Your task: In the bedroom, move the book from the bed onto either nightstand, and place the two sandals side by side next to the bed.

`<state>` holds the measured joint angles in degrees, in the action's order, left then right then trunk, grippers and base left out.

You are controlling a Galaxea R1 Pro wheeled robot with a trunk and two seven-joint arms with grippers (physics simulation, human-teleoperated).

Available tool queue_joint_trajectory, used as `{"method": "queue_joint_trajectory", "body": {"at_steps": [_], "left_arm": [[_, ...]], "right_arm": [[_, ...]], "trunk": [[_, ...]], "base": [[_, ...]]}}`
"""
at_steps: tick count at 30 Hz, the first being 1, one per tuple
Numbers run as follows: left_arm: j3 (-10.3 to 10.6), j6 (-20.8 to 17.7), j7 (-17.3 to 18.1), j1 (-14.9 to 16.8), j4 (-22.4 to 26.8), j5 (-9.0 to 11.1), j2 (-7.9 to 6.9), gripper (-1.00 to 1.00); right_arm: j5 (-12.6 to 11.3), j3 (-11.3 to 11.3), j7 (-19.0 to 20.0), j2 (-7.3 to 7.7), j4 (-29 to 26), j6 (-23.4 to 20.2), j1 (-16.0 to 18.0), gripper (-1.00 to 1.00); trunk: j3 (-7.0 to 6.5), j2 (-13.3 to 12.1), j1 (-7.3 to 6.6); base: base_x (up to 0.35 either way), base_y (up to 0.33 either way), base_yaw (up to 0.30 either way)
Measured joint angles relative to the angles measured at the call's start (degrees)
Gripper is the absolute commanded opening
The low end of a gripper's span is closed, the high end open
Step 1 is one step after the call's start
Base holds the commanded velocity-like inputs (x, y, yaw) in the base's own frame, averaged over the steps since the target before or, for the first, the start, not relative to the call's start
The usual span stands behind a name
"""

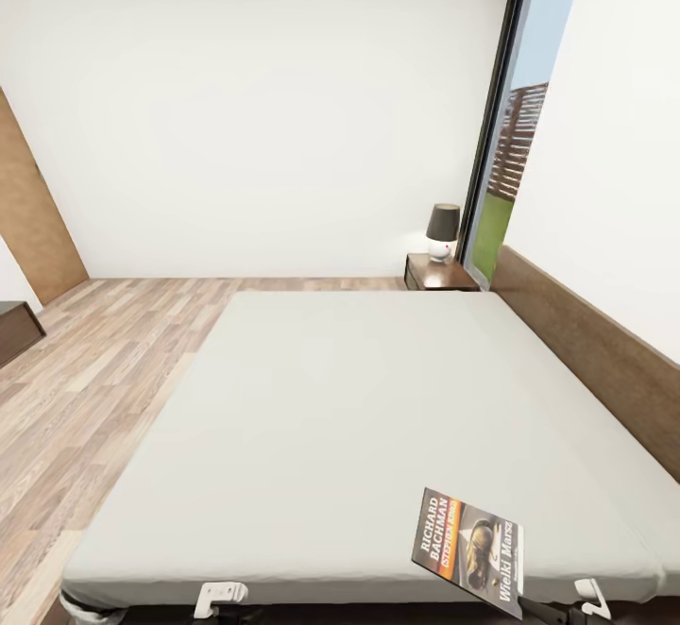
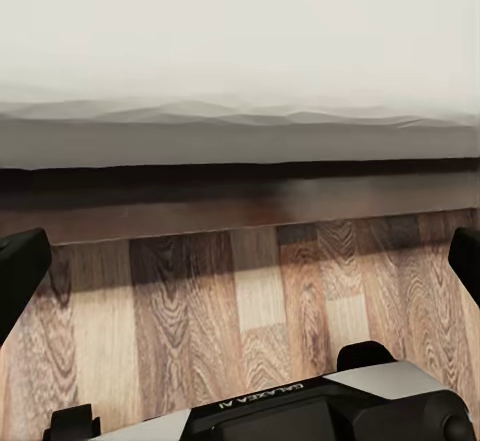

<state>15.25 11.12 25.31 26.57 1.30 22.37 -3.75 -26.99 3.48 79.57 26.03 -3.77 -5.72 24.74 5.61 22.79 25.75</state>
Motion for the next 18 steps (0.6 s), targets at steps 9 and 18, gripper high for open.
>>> {"method": "queue_joint_trajectory", "body": {"at_steps": [9, 18], "left_arm": [[0.0, 0.0, 0.0, 0.0, 0.0, 0.0, 0.01, 1.0], [0.0, 0.0, 0.0, 0.0, 0.0, 0.0, 0.0, 1.0]], "right_arm": [[0.0, 0.0, -0.1, -0.13, 0.0, 0.0, 0.0, -1.0], [-0.6, 0.0, 0.1, -0.13, 0.0, 0.0, 0.0, -1.0]], "trunk": [[-0.01, 0.0, 0.0], [-0.01, 0.0, 0.0]], "base": [[0.0, 0.0, 0.0], [0.0, 0.0, 0.003]]}}
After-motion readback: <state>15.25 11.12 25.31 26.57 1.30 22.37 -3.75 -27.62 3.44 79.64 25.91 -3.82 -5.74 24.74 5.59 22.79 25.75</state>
